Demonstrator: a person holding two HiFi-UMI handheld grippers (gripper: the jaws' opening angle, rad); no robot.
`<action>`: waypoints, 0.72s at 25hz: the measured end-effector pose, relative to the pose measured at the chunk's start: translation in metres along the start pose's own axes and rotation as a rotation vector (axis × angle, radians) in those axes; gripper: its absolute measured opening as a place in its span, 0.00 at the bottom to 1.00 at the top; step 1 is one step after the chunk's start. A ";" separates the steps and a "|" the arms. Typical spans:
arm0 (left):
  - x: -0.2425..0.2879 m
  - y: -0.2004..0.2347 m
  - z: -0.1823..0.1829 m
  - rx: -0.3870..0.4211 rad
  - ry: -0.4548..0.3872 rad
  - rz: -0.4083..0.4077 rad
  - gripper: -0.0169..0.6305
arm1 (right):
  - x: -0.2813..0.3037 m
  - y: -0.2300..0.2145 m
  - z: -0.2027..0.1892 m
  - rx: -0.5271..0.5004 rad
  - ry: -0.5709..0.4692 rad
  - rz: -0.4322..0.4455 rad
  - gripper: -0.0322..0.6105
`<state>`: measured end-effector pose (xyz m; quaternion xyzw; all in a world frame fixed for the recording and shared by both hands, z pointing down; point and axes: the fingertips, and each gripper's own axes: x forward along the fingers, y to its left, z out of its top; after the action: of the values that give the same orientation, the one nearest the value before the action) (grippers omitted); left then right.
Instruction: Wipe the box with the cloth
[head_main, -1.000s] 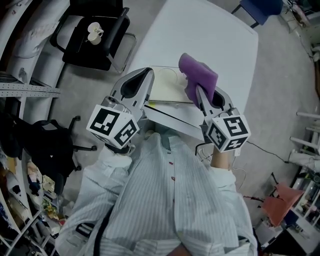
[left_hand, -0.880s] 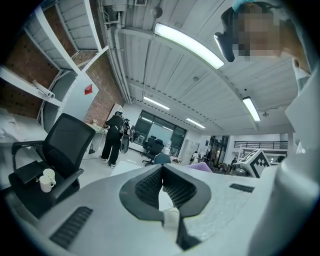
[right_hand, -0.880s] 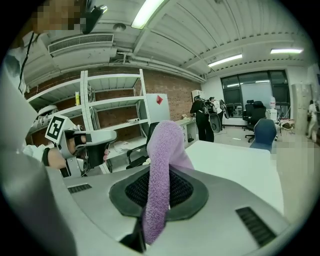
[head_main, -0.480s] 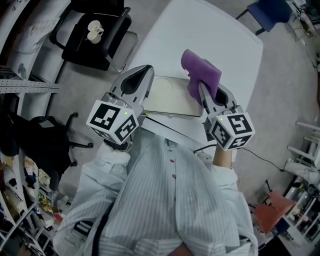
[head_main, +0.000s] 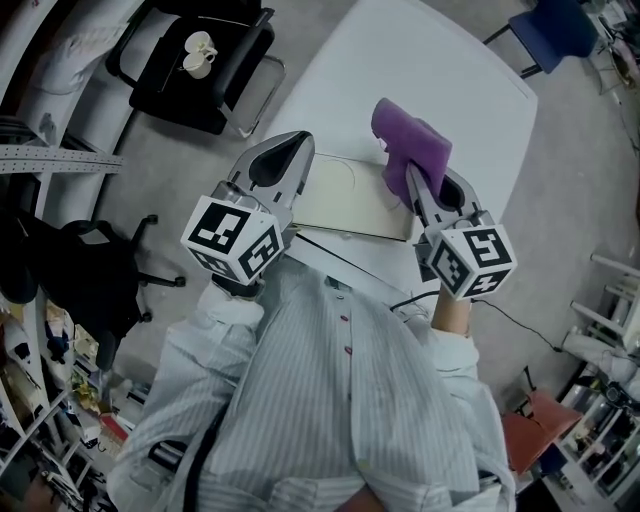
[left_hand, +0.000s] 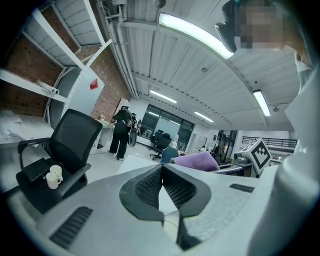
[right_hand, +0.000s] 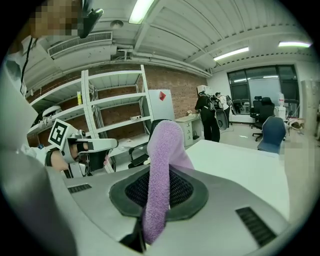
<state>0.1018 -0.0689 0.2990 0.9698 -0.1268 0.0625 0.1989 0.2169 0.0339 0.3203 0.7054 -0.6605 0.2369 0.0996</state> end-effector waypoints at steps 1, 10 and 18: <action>-0.001 0.002 0.000 0.001 0.004 0.001 0.04 | 0.002 0.001 0.001 0.002 -0.001 -0.001 0.12; -0.002 0.014 -0.016 0.015 0.077 0.002 0.04 | 0.018 0.007 0.006 -0.024 0.020 0.044 0.12; -0.002 0.032 -0.070 0.000 0.228 0.043 0.04 | 0.062 0.017 0.002 -0.099 0.133 0.186 0.12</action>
<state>0.0863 -0.0685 0.3740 0.9534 -0.1241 0.1769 0.2107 0.2011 -0.0237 0.3447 0.6178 -0.7261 0.2586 0.1557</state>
